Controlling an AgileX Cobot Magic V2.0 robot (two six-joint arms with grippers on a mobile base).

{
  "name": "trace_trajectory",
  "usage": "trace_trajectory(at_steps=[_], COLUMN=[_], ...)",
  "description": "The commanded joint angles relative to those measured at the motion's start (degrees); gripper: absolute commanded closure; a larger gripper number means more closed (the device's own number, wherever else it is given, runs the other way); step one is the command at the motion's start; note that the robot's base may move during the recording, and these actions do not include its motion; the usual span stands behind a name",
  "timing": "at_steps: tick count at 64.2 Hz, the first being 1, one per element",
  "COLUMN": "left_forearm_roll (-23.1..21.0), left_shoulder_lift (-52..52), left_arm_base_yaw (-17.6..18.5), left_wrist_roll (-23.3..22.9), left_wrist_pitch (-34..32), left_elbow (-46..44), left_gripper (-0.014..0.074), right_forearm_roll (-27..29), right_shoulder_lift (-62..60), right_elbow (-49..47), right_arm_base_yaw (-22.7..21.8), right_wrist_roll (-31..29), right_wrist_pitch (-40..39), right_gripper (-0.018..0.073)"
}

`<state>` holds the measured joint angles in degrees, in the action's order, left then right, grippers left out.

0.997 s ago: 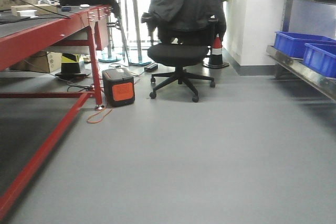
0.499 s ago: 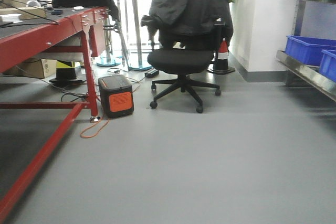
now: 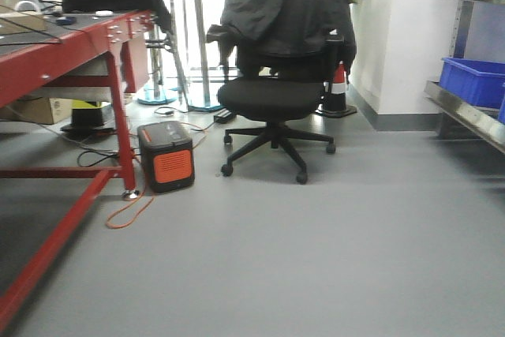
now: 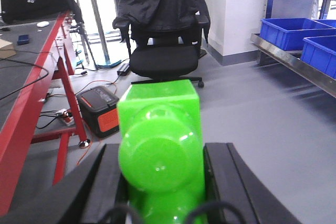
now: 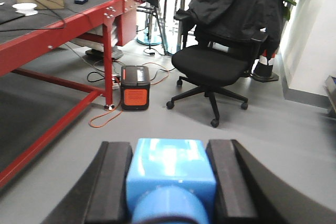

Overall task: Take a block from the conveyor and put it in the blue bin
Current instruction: 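Drive the base toward the shelf of blue bins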

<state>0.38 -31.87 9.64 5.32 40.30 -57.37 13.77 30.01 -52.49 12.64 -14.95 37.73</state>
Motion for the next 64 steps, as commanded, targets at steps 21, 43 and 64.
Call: trace_trajectory(at_steps=[21, 43, 64], left_forearm_roll=[-0.06, -0.06, -0.06], left_shoulder_lift=[0.23, 0.23, 0.23], left_arm_base_yaw=[0.34, 0.34, 0.34], left_wrist_roll=[-0.34, -0.34, -0.34], left_wrist_pitch=[-1.13, -1.13, -1.13], left_elbow=[0.10, 0.10, 0.10], left_gripper=[0.0707, 0.0707, 0.0707], right_forearm_roll=[-0.35, -0.35, -0.35], right_shoulder_lift=[0.04, 0.04, 0.04], right_elbow=[0.00, 0.00, 0.00], right_arm_base_yaw=[-0.01, -0.01, -0.01], right_wrist_roll=[-0.14, -0.14, -0.14], right_wrist_pitch=[-1.42, -1.42, -1.42], right_gripper=[0.0713, 0.0713, 0.0713])
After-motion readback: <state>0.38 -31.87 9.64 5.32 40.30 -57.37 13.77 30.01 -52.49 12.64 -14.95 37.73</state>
